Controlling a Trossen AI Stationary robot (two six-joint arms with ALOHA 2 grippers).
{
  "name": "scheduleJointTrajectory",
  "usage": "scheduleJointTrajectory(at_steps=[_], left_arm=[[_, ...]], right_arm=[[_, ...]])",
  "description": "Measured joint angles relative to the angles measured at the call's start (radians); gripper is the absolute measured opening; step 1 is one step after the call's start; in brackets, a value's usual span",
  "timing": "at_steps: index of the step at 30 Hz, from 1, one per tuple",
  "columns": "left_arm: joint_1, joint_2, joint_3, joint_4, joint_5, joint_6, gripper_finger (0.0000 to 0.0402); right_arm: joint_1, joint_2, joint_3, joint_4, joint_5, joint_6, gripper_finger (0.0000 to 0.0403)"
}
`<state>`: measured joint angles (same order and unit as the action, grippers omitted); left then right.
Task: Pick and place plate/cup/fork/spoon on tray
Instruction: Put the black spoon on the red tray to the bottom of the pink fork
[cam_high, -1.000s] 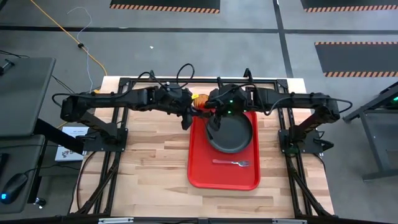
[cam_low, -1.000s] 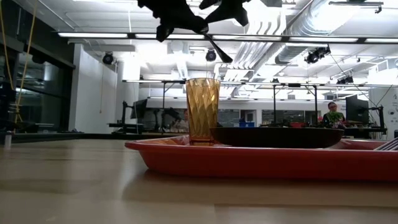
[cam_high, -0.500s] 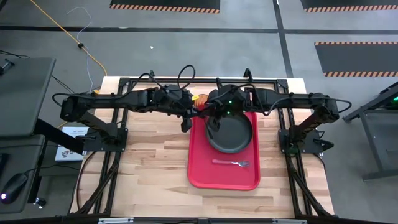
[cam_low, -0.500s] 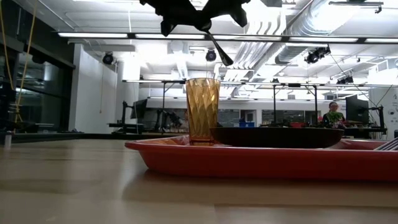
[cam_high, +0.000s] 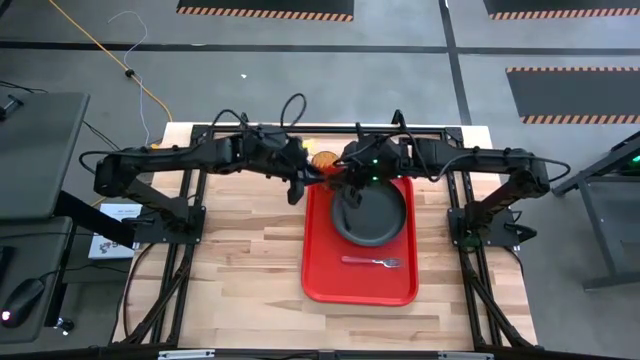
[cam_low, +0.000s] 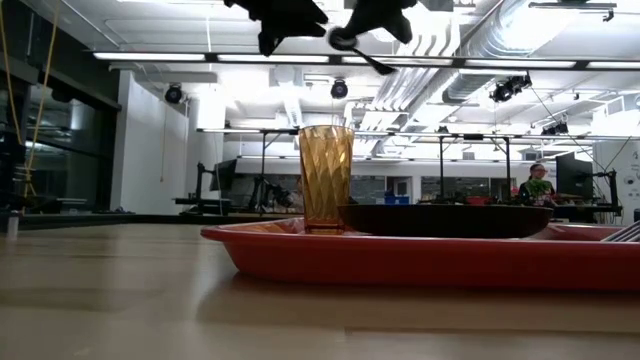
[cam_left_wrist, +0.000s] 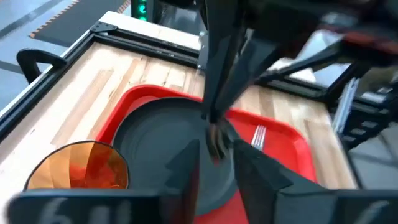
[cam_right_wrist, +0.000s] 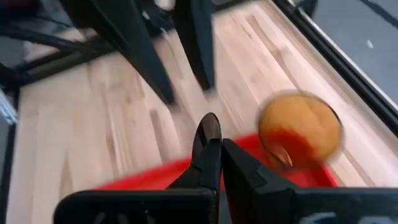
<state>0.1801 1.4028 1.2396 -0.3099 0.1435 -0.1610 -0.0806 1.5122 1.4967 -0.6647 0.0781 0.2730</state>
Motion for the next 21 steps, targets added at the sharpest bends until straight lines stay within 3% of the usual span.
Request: scheduleJointTrajectory(at_steps=[7, 10, 16, 21], left_arm=[[0.077, -0.103, 0.000, -0.007, 0.030, -0.030, 0.0176], [0.113, -0.166, 0.001, 0.011, 0.014, -0.045, 0.0201], [0.164, -0.248, 0.001, 0.099, -0.016, -0.118, 0.0215], [0.169, -0.231, 0.001, 0.239, -0.027, -0.167, 0.0212]], right_arm=[[0.007, -0.069, -0.010, -0.274, 0.067, 0.060, 0.0000], [0.042, -0.149, -0.107, -0.335, 0.084, 0.148, 0.0000], [0.205, -0.442, -0.501, -0.181, 0.154, 0.572, 0.0000], [0.429, -0.623, -0.786, 0.125, 0.381, 0.937, 0.0000]])
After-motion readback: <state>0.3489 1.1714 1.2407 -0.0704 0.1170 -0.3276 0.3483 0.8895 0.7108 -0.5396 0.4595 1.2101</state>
